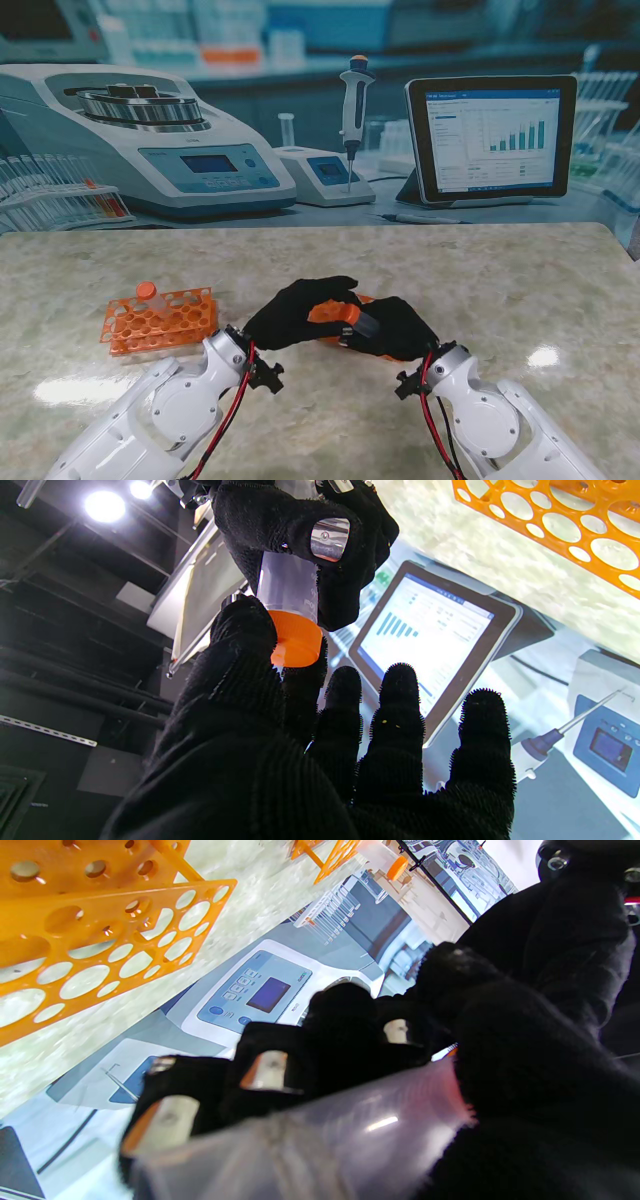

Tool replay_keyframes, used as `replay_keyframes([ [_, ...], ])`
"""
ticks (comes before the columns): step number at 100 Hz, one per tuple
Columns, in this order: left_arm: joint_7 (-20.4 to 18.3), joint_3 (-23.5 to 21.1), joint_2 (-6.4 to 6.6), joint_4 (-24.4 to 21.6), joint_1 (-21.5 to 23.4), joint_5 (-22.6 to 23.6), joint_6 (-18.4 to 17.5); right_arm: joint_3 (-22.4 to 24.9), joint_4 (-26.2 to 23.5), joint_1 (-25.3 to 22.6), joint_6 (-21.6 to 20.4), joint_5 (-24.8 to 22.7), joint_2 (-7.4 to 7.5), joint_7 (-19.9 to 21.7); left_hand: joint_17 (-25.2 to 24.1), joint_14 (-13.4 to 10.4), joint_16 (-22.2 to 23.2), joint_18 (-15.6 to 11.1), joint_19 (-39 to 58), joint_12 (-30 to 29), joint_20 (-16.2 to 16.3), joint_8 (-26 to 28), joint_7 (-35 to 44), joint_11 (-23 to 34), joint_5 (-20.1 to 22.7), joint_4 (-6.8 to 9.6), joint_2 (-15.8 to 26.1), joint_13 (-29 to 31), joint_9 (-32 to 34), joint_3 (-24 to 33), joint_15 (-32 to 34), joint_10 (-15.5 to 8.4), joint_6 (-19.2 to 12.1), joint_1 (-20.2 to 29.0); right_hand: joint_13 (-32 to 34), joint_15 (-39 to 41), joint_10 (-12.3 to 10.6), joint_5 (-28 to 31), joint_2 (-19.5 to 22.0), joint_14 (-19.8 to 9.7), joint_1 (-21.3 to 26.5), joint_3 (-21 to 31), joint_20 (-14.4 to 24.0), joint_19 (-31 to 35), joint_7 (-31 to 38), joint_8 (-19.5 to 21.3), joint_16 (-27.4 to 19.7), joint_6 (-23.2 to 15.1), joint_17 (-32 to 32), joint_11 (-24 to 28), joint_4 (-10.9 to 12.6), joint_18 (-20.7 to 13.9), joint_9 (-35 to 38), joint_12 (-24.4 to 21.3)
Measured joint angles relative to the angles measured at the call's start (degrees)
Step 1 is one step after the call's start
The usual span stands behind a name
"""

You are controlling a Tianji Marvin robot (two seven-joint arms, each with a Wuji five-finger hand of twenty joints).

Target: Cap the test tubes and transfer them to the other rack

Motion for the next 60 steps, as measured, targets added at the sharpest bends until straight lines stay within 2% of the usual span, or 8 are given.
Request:
replay_keyframes([
  [5, 0.1, -0.1, -0.01, 0.0, 0.1, 0.3, -0.2, 0.0, 0.0, 0.0, 0.0, 0.0, 0.0, 0.0, 0.0, 0.0, 0.0, 0.0, 0.0, 0.0, 0.0, 0.1, -2.0, 0.0, 0.5, -0.96, -0.2, 0.0, 0.0, 1.1, 0.0, 0.0, 0.0, 0.0, 0.0, 0.0, 0.0, 0.0, 0.0, 0.0, 0.0, 0.0, 0.0, 0.0, 0.0, 0.0, 0.0, 0.0, 0.0, 0.0, 0.0, 0.0, 0.0, 0.0],
  [36, 0.0, -0.2, 0.01, 0.0, 0.2, 0.7, -0.5, 0.0, 0.1, -0.1, 0.0, 0.0, 0.0, 0.0, 0.0, 0.0, 0.0, 0.0, 0.0, 0.0, 0.0, 0.9, -3.0, 0.0, 0.5, -0.96, -0.4, 0.0, 0.0, 1.6, 0.0, 0.0, -0.3, 0.3, 0.0, 0.0, 0.0, 0.0, 0.0, 0.0, 0.0, 0.0, 0.0, 0.0, 0.0, 0.0, 0.0, 0.0, 0.0, 0.0, 0.0, 0.0, 0.0, 0.0],
  [44, -0.1, -0.2, 0.05, 0.0, 0.2, 0.8, -0.5, 0.0, 0.1, -0.1, 0.0, 0.0, 0.01, 0.0, 0.0, 0.0, 0.0, 0.0, 0.0, 0.0, 0.0, 0.9, -3.5, 0.0, -0.1, -0.96, -2.2, 0.0, 0.0, 4.2, 0.0, 0.0, -2.7, 0.3, 0.0, 0.0, 0.0, 0.0, 0.0, 0.0, 0.0, 0.0, 0.0, 0.0, 0.0, 0.0, 0.0, 0.0, 0.0, 0.0, 0.0, 0.0, 0.0, 0.0],
  [60, -0.6, -0.5, 0.17, 0.1, 0.3, 1.4, -1.1, -0.1, 0.2, -0.1, 0.0, -0.1, 0.02, 0.0, 0.0, 0.0, -0.5, 0.0, 0.0, 0.0, 0.0, 0.8, -4.0, 0.0, -1.3, -0.93, -3.4, 0.0, 0.0, 6.8, -0.1, -0.1, -5.0, 0.3, 0.0, 0.0, 0.0, 0.0, 0.0, 0.0, 0.0, 0.0, 0.0, 0.0, 0.0, 0.0, 0.0, 0.0, 0.0, 0.0, 0.0, 0.0, 0.0, 0.0],
])
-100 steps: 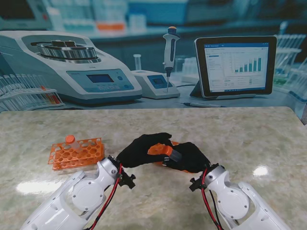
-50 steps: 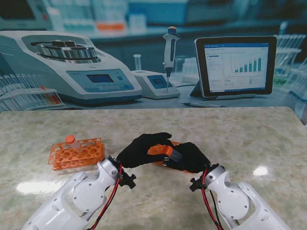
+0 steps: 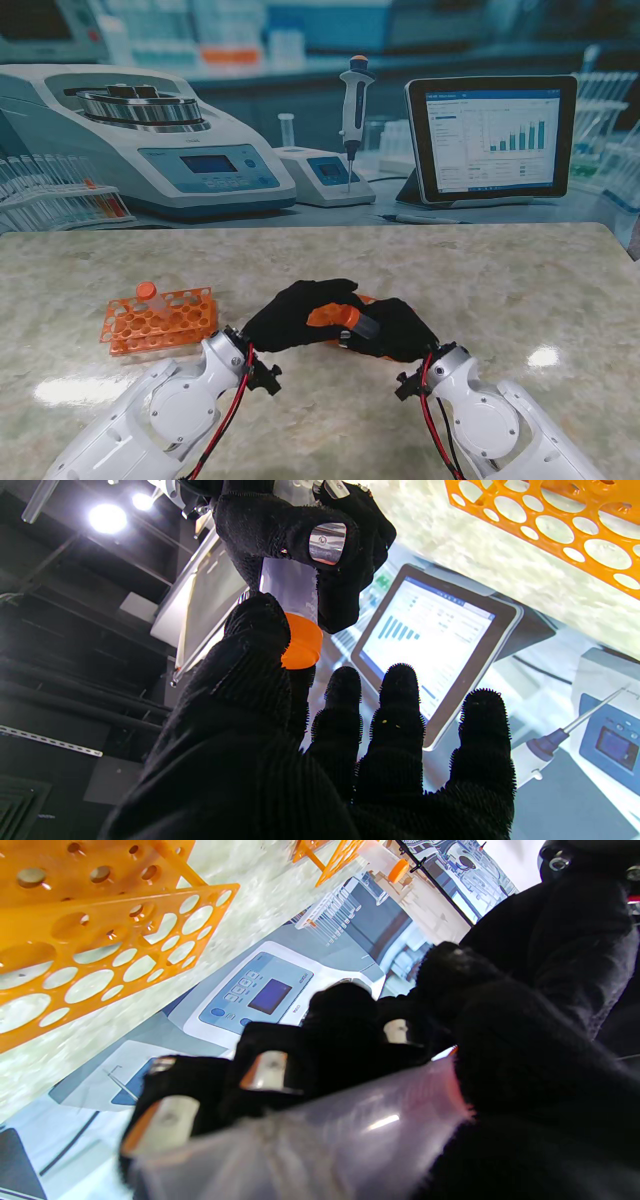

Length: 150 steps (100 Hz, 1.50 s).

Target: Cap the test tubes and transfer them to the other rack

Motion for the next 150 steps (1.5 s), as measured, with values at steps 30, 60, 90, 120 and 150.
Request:
replay_keyframes([
  [30, -0.3, -0.4, 0.15, 0.0, 0.3, 0.2, -0.8, -0.1, -0.1, 0.0, 0.0, 0.0, -0.02, 0.1, -0.1, 0.0, -0.1, 0.0, 0.0, -0.1, 0.0, -1.1, -0.6, -0.2, -1.0, 0.04, -0.3, -0.9, -0.7, 1.7, -0.1, -0.2, -2.7, 0.0, 0.0, 0.0, 0.0, 0.0, 0.0, 0.0, 0.0, 0.0, 0.0, 0.0, 0.0, 0.0, 0.1, 0.0, 0.0, 0.0, 0.0, 0.0, 0.0, 0.0],
  [60, -0.5, -1.2, 0.31, -0.4, 1.0, 0.9, -2.1, -0.1, -0.2, 0.0, 0.0, 0.0, -0.04, 0.1, -0.1, 0.0, -0.8, 0.0, 0.0, -0.8, 0.0, -2.9, -1.8, -0.2, -1.1, 0.04, -0.4, -1.5, -0.7, 3.5, -0.7, -0.3, -4.1, 1.5, 0.0, 0.0, 0.0, 0.0, -0.6, 0.0, 0.0, 0.0, 0.1, 0.0, 0.0, 0.0, 0.7, 0.0, 0.0, 0.0, 0.0, 0.0, 0.0, 0.0],
  [90, -1.1, -1.9, 0.58, -1.4, 1.8, 1.2, -2.7, -0.1, -0.3, 0.0, -0.1, 0.1, -0.06, 0.1, -0.1, 0.0, -0.8, 0.0, 0.0, -0.9, 0.0, -3.6, -1.1, -0.2, 0.2, 0.12, -0.3, -1.5, -0.7, 8.4, -0.8, -0.5, -12.0, 3.8, 0.0, 0.0, 0.0, 0.0, 0.0, 0.0, 0.0, 0.0, 0.1, 0.0, 0.0, 0.0, 0.7, -0.1, 0.0, 0.0, 0.0, 0.0, 0.0, 0.0],
  [120, -1.7, -2.6, 0.85, -2.6, 2.7, 1.2, -3.5, 0.0, -0.4, 0.0, 0.1, 0.1, -0.05, 0.1, -0.2, 0.0, -0.8, 0.0, 0.0, -0.9, 0.0, -2.8, 3.9, -0.2, 4.7, 1.41, 1.5, -1.5, -0.7, 14.4, -0.8, -0.8, -15.2, 6.7, 0.0, 0.0, 0.0, 0.0, 0.1, 0.0, 0.0, 0.0, 0.1, 0.0, 0.0, 0.0, 0.7, -0.1, 0.0, 0.0, 0.0, 0.0, 0.0, 0.0],
  [150, -2.5, -3.0, 1.05, -3.9, 3.6, -0.6, -3.8, -0.1, -0.5, 0.0, 0.1, 0.2, -0.05, 0.1, -0.7, 0.0, -0.8, 0.0, 0.0, -0.9, 0.0, -2.8, 3.9, -0.2, 4.7, 3.05, 5.7, -1.5, -0.7, 5.0, -0.8, -0.8, -15.2, 6.7, 0.0, 0.0, 0.0, 0.0, 0.1, 0.0, 0.0, 0.0, 0.1, 0.0, 0.0, 0.0, 0.7, -0.1, 0.0, 0.0, 0.0, 0.0, 0.0, 0.0],
])
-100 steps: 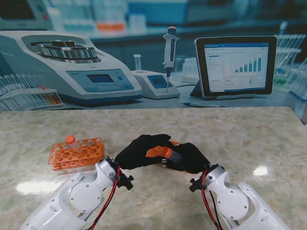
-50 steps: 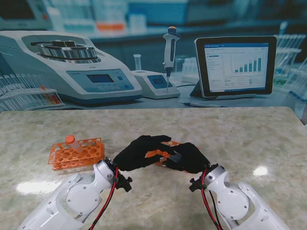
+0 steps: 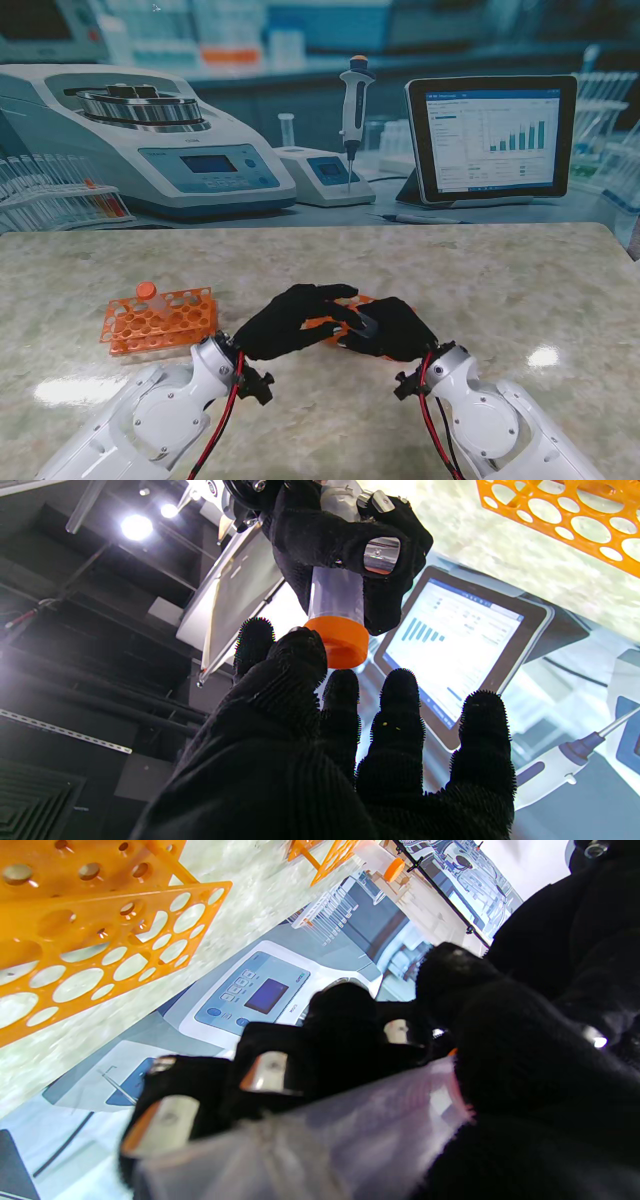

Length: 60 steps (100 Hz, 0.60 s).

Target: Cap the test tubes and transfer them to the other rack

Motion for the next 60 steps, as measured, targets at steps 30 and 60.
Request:
replay_keyframes([
  [30, 0.8, 0.1, -0.03, -0.9, 0.3, 0.3, 0.5, 0.0, 0.0, 0.0, 0.0, 0.0, 0.0, 0.1, -0.1, 0.0, 0.0, 0.0, -0.4, 0.0, 0.0, -4.2, -9.2, -0.8, -4.2, -0.15, 2.7, 0.0, -1.5, -7.8, -0.4, 0.0, 13.1, -3.7, 0.0, 0.0, 0.0, 0.0, 0.0, 0.0, 0.0, 0.0, 0.0, 0.0, 0.0, 0.0, 0.0, 0.0, 0.0, 0.0, 0.0, 0.0, 0.0, 0.0],
  [60, 1.5, 0.4, -0.21, -0.6, -0.4, 1.7, 2.7, 0.0, 0.1, 0.0, -0.1, 0.0, 0.0, 0.0, -0.2, -0.2, 0.0, 0.0, -0.4, 0.0, 0.0, 1.7, -10.9, -0.8, -6.9, 1.21, -1.0, -1.3, -3.7, -7.3, -0.4, 0.5, 19.5, -11.6, 0.0, 0.0, 0.0, 0.0, 0.0, 0.0, 0.0, 0.0, 0.0, 0.0, 0.0, 0.0, 0.0, 0.0, 0.0, 0.0, 0.0, 0.0, 0.0, 0.0],
])
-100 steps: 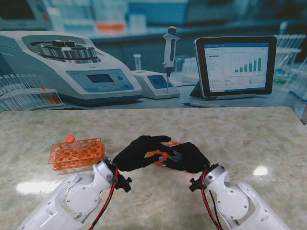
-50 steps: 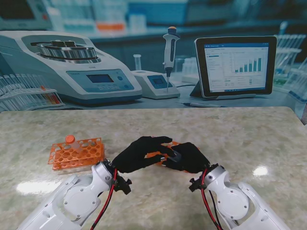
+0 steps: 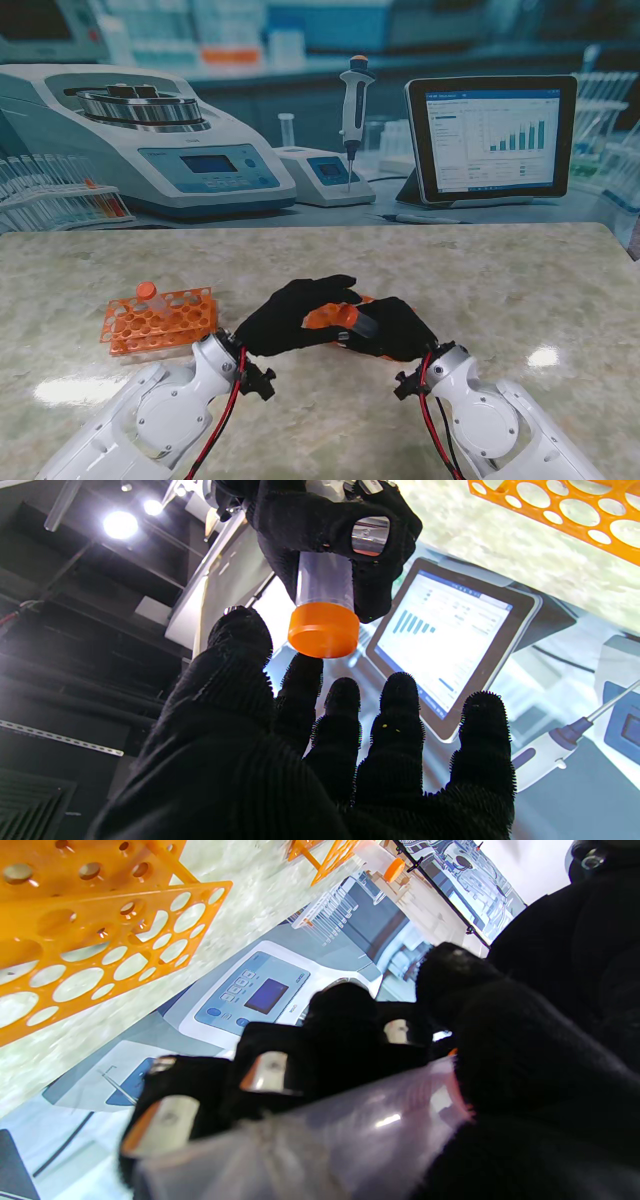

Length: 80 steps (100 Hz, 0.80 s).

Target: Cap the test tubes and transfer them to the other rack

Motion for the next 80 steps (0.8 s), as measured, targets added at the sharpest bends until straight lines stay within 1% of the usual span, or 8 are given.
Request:
replay_keyframes([
  [6, 0.0, 0.2, -0.04, 0.4, -0.4, 0.1, 0.5, 0.0, 0.0, 0.0, 0.0, 0.0, 0.0, 0.0, -0.1, -0.4, 0.0, 0.0, 0.0, 0.0, 0.0, 0.6, 0.1, 0.0, -0.8, -0.06, -1.3, 0.0, -0.6, -0.2, 0.0, 0.1, 0.4, -0.1, 0.0, 0.0, 0.0, 0.0, 0.0, 0.0, 0.0, 0.0, 0.0, 0.0, 0.0, 0.0, 0.0, 0.0, 0.0, 0.0, 0.0, 0.0, 0.0, 0.0],
  [9, 0.0, 0.2, -0.06, 0.6, -0.6, 0.1, 0.6, 0.0, 0.0, 0.0, 0.0, 0.0, 0.0, 0.0, -0.1, -0.4, 0.0, 0.0, 0.0, 0.0, 0.0, 2.1, 0.1, 0.0, -1.2, -0.28, -2.7, 0.0, -0.9, 2.8, 0.0, 0.1, 0.4, -2.8, 0.0, 0.0, 0.0, 0.0, 0.0, 0.0, 0.0, 0.0, 0.0, 0.0, 0.0, 0.0, 0.0, 0.0, 0.0, 0.0, 0.0, 0.0, 0.0, 0.0],
  [14, 0.0, 0.3, -0.07, 0.9, -0.9, 0.2, 0.9, 0.0, 0.0, 0.0, 0.0, 0.0, 0.0, 0.0, -0.1, -0.4, 0.0, 0.0, 0.0, 0.0, 0.0, 3.3, 0.1, 0.0, -1.4, -0.19, -4.0, 0.0, -1.3, 6.2, 0.0, 0.1, 0.4, -5.1, 0.0, 0.0, 0.0, 0.0, 0.0, 0.0, 0.0, 0.0, 0.0, 0.0, 0.0, 0.0, 0.0, 0.0, 0.0, 0.0, 0.0, 0.0, 0.0, 0.0],
  [22, 0.0, 0.6, -0.1, 1.5, -1.4, 0.5, 1.3, 0.0, 0.0, 0.0, -0.1, 0.0, 0.0, 0.0, -0.1, -0.4, 0.0, 0.0, 0.0, 0.0, 0.0, 3.5, 0.1, 0.0, -1.4, -0.37, -4.5, 0.0, -1.8, 7.6, 0.0, 0.1, 0.5, -5.8, 0.0, 0.0, 0.0, 0.0, 0.0, 0.0, 0.0, 0.0, 0.0, 0.0, 0.0, 0.0, 0.0, 0.0, 0.0, 0.0, 0.0, 0.0, 0.0, 0.0],
  [24, 0.0, 0.6, -0.11, 1.7, -1.6, 0.5, 1.4, 0.0, 0.0, 0.0, -0.1, 0.0, 0.0, 0.0, -0.1, -0.4, 0.0, 0.0, 0.0, 0.0, 0.0, 3.6, 0.1, 0.0, -1.4, -0.37, -4.6, 0.0, -1.9, 7.7, 0.0, 0.2, 1.2, -5.8, 0.0, 0.0, 0.0, 0.0, 0.0, 0.0, 0.0, 0.0, 0.0, 0.0, 0.0, 0.0, 0.0, 0.0, 0.0, 0.0, 0.0, 0.0, 0.0, 0.0],
  [45, 0.2, 1.3, -0.32, 3.3, -2.6, -0.1, 2.4, 0.0, 0.0, 0.0, -0.1, -0.1, 0.0, 0.0, -0.1, -0.4, 0.0, 0.0, 0.0, 0.0, 0.0, 4.6, 0.1, 0.0, -1.4, -0.37, -4.9, 0.0, -1.9, 8.3, 0.0, 0.2, 1.2, -5.9, 0.0, 0.0, 0.0, 0.0, 0.0, 0.0, 0.0, 0.0, 0.0, 0.0, 0.0, 0.0, 0.0, 0.0, 0.0, 0.0, 0.0, 0.0, 0.0, 0.0],
  [66, 1.0, 2.0, -0.53, 4.2, -3.1, -0.8, 2.6, 0.1, 0.1, 0.1, -0.1, -0.1, 0.0, -0.1, -0.1, -0.4, 0.8, 0.0, 0.0, 0.3, 0.0, 9.9, 7.8, 0.1, -4.1, -0.68, -3.7, 0.0, -1.9, 7.7, 0.0, 0.2, 1.2, -5.9, 0.0, 0.0, 0.0, 0.0, 0.0, 0.0, 0.0, 0.0, 0.0, 0.0, 0.6, 0.0, 0.0, 0.0, 0.0, 0.0, 0.0, 0.0, 0.0, 0.0],
  [80, 1.2, 2.3, -0.64, 4.4, -3.3, -0.9, 2.5, 0.1, 0.1, 0.1, 0.0, -0.1, 0.01, -0.1, -0.1, -0.4, 1.3, 0.0, 0.0, 0.4, 0.0, 11.5, 12.1, 0.1, -4.3, -0.68, -2.9, 0.0, -1.9, 7.0, 0.5, 0.2, 1.2, -5.8, 0.0, 0.0, 0.0, 0.0, 0.0, 0.0, 0.0, 0.0, -0.1, 0.0, 0.6, 0.0, 0.0, 0.0, 0.0, 0.0, 0.0, 0.0, 0.0, 0.0],
])
